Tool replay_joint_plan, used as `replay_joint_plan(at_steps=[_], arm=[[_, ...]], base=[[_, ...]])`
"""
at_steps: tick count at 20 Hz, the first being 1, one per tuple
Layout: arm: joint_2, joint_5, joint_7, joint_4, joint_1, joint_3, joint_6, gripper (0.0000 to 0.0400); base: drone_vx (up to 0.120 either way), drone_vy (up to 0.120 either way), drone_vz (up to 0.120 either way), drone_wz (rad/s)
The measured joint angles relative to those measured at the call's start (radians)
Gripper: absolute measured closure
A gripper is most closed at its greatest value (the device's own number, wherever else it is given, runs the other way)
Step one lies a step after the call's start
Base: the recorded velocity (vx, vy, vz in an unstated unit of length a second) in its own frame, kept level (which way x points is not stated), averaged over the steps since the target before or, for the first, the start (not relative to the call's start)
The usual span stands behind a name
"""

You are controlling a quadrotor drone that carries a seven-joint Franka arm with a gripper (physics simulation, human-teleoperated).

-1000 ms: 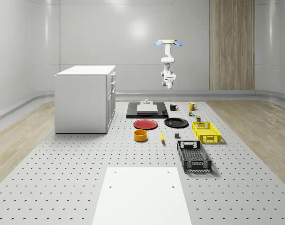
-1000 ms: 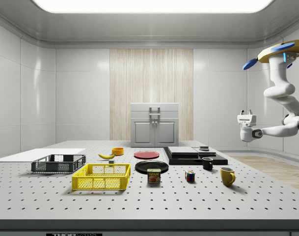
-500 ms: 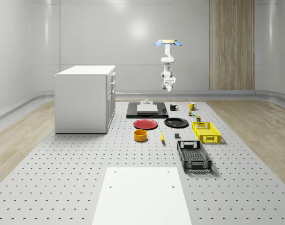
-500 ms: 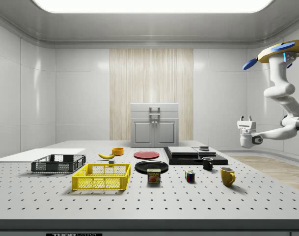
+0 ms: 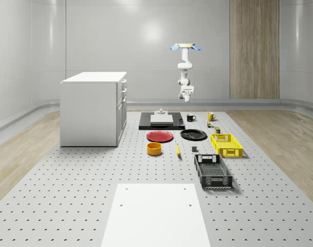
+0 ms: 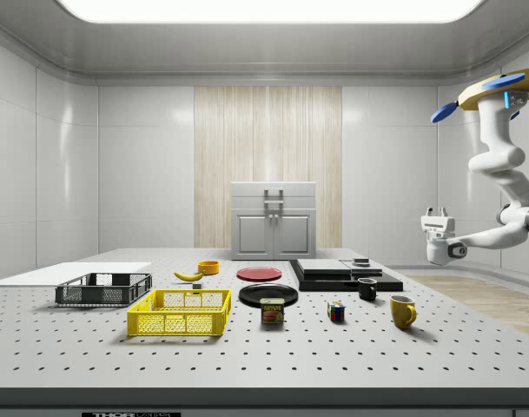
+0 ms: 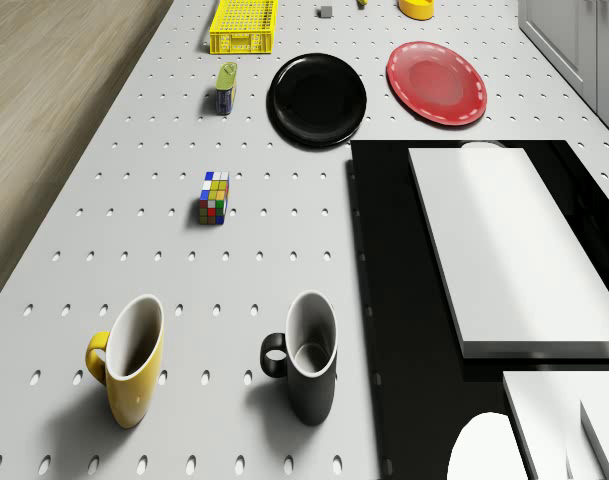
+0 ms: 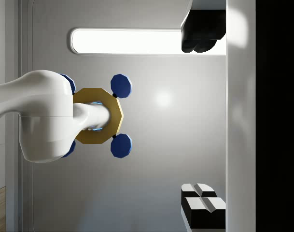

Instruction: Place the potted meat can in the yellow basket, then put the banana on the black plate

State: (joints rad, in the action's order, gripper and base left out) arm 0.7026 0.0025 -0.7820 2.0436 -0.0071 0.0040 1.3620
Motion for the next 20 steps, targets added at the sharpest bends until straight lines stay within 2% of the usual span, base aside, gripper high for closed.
replay_joint_plan(at_steps=[4,20], arm=[[0.001,0.000,0.000,-0.001,-0.001,0.000,0.001,0.0000],[0.008,-0.003,0.000,0.005,-0.003,0.004,0.012,0.0000]], base=[[0.020,0.120,0.000,0.000],[0.120,0.120,0.000,0.000]])
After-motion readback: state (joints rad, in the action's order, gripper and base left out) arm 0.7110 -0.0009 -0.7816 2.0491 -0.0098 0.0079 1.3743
